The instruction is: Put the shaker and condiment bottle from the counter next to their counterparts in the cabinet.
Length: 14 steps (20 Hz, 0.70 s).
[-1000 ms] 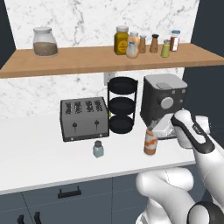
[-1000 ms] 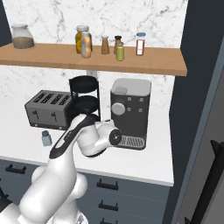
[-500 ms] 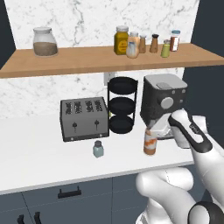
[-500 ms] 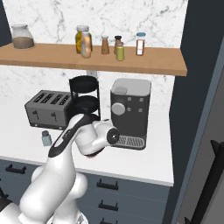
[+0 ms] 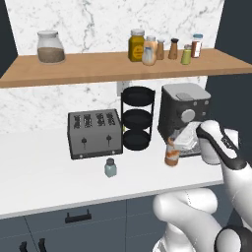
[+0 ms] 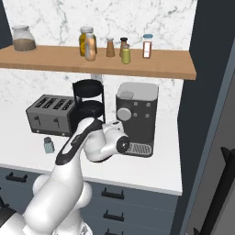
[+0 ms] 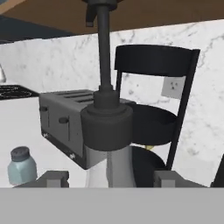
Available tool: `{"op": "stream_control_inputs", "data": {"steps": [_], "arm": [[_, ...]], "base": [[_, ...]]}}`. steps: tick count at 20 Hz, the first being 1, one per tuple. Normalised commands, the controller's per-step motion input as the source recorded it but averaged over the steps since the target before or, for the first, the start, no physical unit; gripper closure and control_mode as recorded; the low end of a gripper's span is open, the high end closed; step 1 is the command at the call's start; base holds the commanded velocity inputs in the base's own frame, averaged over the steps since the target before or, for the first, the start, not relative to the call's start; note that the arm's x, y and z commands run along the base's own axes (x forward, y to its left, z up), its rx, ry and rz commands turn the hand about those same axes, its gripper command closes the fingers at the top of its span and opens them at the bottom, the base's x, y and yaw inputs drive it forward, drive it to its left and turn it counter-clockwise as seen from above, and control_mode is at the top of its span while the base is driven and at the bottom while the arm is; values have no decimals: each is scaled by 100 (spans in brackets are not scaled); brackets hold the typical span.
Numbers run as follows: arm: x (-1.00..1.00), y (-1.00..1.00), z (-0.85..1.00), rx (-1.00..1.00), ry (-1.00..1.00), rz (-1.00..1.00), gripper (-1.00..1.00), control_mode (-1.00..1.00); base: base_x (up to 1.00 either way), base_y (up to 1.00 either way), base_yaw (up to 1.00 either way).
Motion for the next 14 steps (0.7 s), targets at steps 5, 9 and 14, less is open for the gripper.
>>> {"op": "stream_control_inputs", "data": {"steps": [5,9,14], "arm": [[-3,-18,69,-1,-23,0,100,-100],[0,-36,69,0,-19,0,100,-100],[-3,-38,95,4,-17,0,100,-100]], "base": [[0,0,0],[0,0,0],[0,0,0]]}}
